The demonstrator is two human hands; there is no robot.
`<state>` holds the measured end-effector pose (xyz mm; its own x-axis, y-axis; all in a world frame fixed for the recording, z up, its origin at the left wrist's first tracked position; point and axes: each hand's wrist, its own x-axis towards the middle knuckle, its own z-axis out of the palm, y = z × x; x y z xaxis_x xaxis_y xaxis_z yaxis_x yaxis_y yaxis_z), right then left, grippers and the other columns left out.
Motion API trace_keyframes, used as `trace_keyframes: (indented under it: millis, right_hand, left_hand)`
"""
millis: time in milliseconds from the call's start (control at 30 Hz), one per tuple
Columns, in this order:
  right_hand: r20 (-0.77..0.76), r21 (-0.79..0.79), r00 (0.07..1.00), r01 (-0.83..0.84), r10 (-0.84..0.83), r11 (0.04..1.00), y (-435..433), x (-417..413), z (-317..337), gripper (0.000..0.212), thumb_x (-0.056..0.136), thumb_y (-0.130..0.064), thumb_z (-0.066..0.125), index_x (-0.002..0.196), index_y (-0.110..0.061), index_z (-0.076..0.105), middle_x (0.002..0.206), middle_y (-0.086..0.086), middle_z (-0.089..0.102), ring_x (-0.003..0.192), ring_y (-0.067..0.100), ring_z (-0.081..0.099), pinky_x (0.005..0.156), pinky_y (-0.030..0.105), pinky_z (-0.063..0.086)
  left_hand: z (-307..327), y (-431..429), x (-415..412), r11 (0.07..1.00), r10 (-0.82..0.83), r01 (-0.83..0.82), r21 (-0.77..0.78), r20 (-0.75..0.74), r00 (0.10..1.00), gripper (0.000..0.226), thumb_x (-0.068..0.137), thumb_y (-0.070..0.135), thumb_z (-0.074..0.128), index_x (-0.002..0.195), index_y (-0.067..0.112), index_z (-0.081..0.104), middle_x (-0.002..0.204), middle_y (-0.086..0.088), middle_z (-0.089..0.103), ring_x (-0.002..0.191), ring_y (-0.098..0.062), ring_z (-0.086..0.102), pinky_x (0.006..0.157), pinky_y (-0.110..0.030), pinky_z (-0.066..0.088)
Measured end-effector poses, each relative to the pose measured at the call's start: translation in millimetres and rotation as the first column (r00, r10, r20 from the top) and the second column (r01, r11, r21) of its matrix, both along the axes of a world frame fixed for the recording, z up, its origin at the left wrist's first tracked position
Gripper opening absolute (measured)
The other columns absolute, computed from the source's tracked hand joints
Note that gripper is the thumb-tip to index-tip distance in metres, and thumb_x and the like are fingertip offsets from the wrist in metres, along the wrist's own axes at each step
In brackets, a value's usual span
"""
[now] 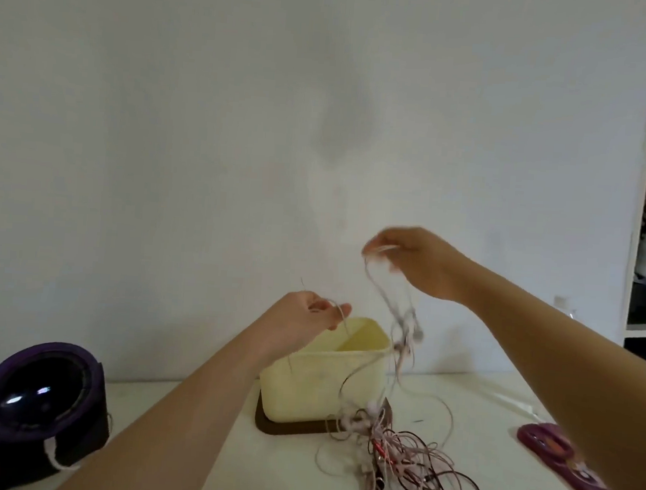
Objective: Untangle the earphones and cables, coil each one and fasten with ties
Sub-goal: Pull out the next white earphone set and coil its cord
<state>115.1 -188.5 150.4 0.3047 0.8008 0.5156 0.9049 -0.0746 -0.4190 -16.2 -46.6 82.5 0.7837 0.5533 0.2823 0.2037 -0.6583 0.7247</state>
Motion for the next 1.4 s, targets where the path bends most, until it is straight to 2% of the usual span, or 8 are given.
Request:
trace_keyframes:
  millis: [100, 267, 433, 600, 867, 1233, 1300, 1400]
  right_hand:
    - [-0.465, -0.542, 0.885, -0.251, -0.037, 0.802, -9, -6, -5, 0.023, 0.099, -0.011, 0.043, 0.107, -0.001, 0.062, 0.102, 0.015, 0.068, 0.095, 0.024, 0.067, 0.083, 0.028, 0.055]
    - [-0.333, -0.279, 0.938, -0.005, -0.092, 0.96, 3, 1, -18, 0.025, 0.098, -0.011, 0.042, 0.105, -0.004, 0.065, 0.097, 0.007, 0.068, 0.1, 0.022, 0.065, 0.08, 0.027, 0.054]
    - [-0.356, -0.13, 0.933, -0.092, 0.04, 0.987, 8, -2, -15, 0.021, 0.097, -0.011, 0.044, 0.095, -0.009, 0.065, 0.088, 0.007, 0.07, 0.085, 0.02, 0.066, 0.076, 0.027, 0.053]
    - [-0.262, 0.075, 0.962, -0.057, 0.074, 0.996, 11, -10, -14, 0.022, 0.091, -0.001, 0.045, 0.092, -0.011, 0.066, 0.089, 0.006, 0.068, 0.091, 0.02, 0.065, 0.081, 0.031, 0.053]
    - [-0.31, -0.538, 0.948, -0.116, -0.068, 0.835, 4, -9, -40, 0.025, 0.101, -0.017, 0.039, 0.107, -0.008, 0.062, 0.101, 0.011, 0.07, 0.1, 0.024, 0.067, 0.08, 0.03, 0.057]
    - [-0.272, 0.296, 0.962, 0.065, 0.019, 0.953, 22, 14, -51, 0.021, 0.099, -0.024, 0.045, 0.095, -0.018, 0.066, 0.098, 0.005, 0.068, 0.097, 0.025, 0.063, 0.092, 0.045, 0.05]
    - [-0.264, 0.003, 0.962, 0.073, -0.07, 0.997, 20, 15, -55, 0.019, 0.097, -0.016, 0.049, 0.098, -0.011, 0.066, 0.091, 0.005, 0.068, 0.09, 0.024, 0.066, 0.087, 0.042, 0.054]
    - [-0.298, -0.699, 0.919, -0.027, -0.257, 0.715, 9, 5, -69, 0.027, 0.099, -0.009, 0.042, 0.121, 0.0, 0.055, 0.099, 0.018, 0.068, 0.092, 0.029, 0.067, 0.08, 0.035, 0.057]
  left_hand:
    - [-14, -7, 4, 0.996, -0.092, 0.09, -0.028, -0.072, 0.993, 0.022, 0.088, 0.038, 0.059, 0.103, 0.023, 0.065, 0.095, 0.021, 0.066, 0.064, 0.013, 0.052, 0.056, -0.013, 0.037]
    - [-32, -10, 10, 0.989, -0.148, 0.147, -0.011, -0.111, 0.983, 0.028, 0.09, 0.041, 0.056, 0.101, 0.018, 0.07, 0.101, 0.011, 0.071, 0.061, 0.011, 0.049, 0.053, -0.01, 0.033]
    - [-40, -9, 13, 0.988, -0.153, 0.153, -0.003, -0.111, 0.982, 0.045, 0.084, 0.048, 0.063, 0.122, 0.024, 0.06, 0.112, 0.006, 0.066, 0.1, -0.007, 0.061, 0.074, -0.014, 0.041]
    - [-49, -18, 21, 0.979, -0.195, 0.203, 0.01, -0.233, 0.953, 0.048, 0.082, 0.052, 0.063, 0.123, 0.028, 0.058, 0.109, 0.005, 0.068, 0.099, -0.01, 0.062, 0.082, -0.019, 0.043]
    - [-68, -21, 26, 0.983, -0.179, 0.184, -0.004, -0.264, 0.948, 0.019, 0.082, 0.024, 0.057, 0.064, 0.028, 0.062, 0.076, 0.009, 0.068, 0.077, -0.015, 0.064, 0.077, -0.03, 0.049]
    - [-31, 5, 7, 0.999, 0.01, -0.013, 0.045, 0.048, 0.999, 0.02, 0.094, 0.028, 0.05, 0.086, 0.023, 0.068, 0.064, 0.01, 0.058, 0.049, -0.006, 0.044, 0.046, -0.013, 0.033]
    - [-28, 9, 4, 0.998, 0.04, -0.044, 0.049, 0.084, 0.996, 0.02, 0.092, 0.03, 0.053, 0.09, 0.017, 0.068, 0.064, 0.008, 0.055, 0.049, -0.004, 0.044, 0.048, -0.016, 0.033]
    - [-36, 11, -1, 0.998, 0.021, -0.018, 0.066, -0.05, 0.998, 0.021, 0.092, 0.033, 0.054, 0.097, 0.018, 0.067, 0.069, 0.01, 0.057, 0.055, 0.0, 0.047, 0.051, -0.016, 0.034]
